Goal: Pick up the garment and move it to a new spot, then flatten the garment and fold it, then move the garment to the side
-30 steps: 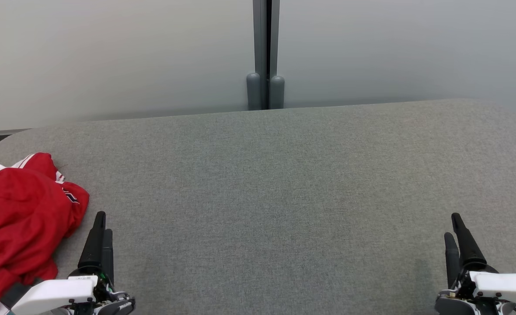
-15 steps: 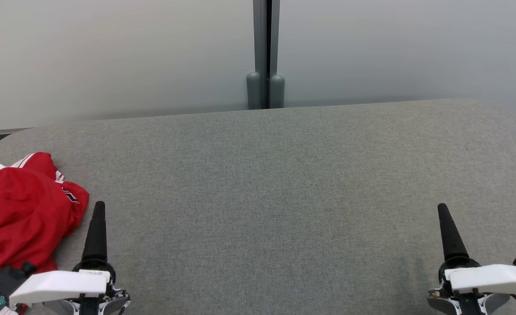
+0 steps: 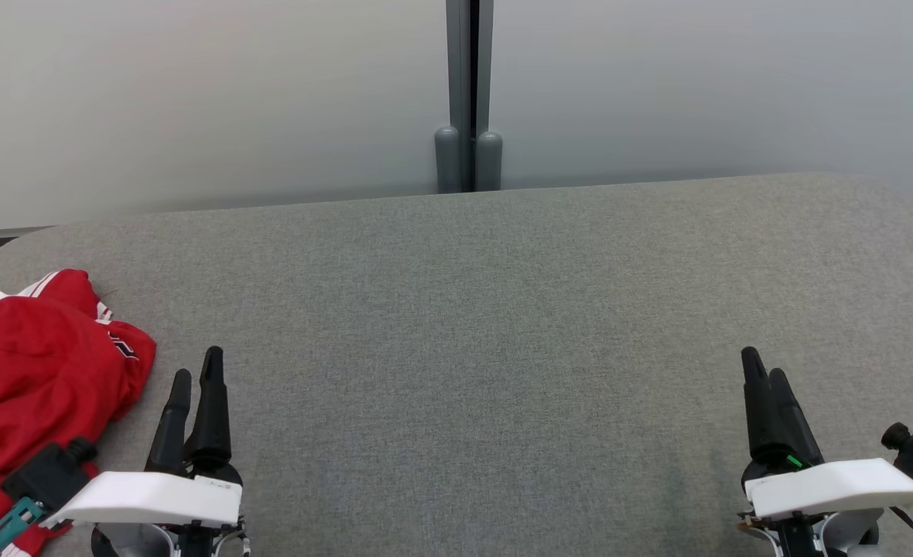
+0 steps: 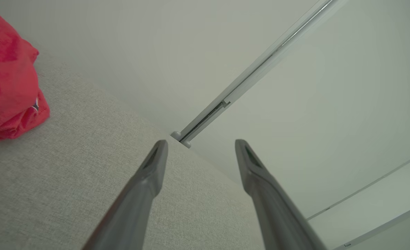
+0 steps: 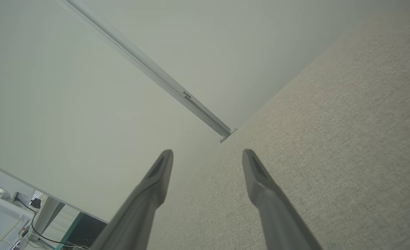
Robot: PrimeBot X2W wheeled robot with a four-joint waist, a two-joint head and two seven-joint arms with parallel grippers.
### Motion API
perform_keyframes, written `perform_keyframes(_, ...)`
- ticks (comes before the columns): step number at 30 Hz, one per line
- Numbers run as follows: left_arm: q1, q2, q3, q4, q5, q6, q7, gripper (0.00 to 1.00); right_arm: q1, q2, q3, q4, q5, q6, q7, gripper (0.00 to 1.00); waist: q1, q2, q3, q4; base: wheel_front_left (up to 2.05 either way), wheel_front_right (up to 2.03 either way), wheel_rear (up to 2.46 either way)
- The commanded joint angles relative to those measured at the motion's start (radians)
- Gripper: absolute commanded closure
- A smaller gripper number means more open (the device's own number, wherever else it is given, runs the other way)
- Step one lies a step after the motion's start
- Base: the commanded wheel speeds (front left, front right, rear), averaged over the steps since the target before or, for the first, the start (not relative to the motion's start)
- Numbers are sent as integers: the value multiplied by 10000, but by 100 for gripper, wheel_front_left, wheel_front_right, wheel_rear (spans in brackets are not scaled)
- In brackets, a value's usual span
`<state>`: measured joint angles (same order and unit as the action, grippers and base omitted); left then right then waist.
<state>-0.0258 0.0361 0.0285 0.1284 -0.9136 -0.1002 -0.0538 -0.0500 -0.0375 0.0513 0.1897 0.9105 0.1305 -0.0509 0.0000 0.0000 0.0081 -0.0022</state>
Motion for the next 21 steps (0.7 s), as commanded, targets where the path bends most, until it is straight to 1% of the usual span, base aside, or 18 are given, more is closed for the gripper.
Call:
perform_keyframes(1, -91, 83, -53, -217, 458, 90, -100, 0, -182, -90, 114, -198, -439, 1, -134, 0, 0, 0, -3, -6, 0, 0, 0)
perform_keyframes(9, -29, 92, -206, -370, 1589, 285, -365, 0, -175, -99, 369, -392, -1508, 2, -399, 0, 0, 0, -22, -19, 0, 0, 0)
perform_keyframes(18, -40, 103, -417, -482, 2710, 234, -641, 0, -151, -105, 682, -545, -2603, 2, -680, 0, 0, 0, 7, 15, 0, 0, 0)
perform_keyframes(21, 21, 107, -364, -582, 3164, 340, -749, 0, -237, -108, 964, -505, -3075, 2, -792, 0, 0, 0, 6, -88, 0, 0, 0)
